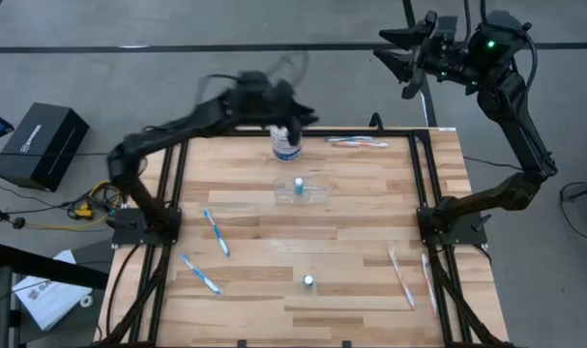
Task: Pick & Place toothbrushing station
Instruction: Put the mouthwash into the transparent organizer
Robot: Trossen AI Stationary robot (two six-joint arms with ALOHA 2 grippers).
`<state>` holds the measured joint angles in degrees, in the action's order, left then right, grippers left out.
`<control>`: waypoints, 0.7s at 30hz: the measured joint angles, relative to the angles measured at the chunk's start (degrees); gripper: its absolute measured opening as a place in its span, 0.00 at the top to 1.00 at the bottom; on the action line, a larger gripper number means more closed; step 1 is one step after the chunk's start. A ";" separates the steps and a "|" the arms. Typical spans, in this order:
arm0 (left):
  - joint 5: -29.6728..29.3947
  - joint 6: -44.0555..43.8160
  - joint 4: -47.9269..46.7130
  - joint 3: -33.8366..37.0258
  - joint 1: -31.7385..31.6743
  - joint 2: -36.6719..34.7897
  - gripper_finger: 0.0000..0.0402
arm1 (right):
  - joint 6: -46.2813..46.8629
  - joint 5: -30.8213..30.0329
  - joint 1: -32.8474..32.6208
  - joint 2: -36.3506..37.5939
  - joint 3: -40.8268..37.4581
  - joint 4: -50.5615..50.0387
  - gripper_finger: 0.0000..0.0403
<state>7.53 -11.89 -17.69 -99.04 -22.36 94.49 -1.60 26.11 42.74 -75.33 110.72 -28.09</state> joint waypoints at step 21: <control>-5.10 -1.58 -18.36 2.45 1.41 -32.53 0.64 | 17.98 -22.64 -37.84 -3.20 -13.22 -33.39 0.45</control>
<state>2.44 -13.47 -36.05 -96.59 -20.95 61.95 16.38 3.47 4.90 -78.53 97.50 -61.48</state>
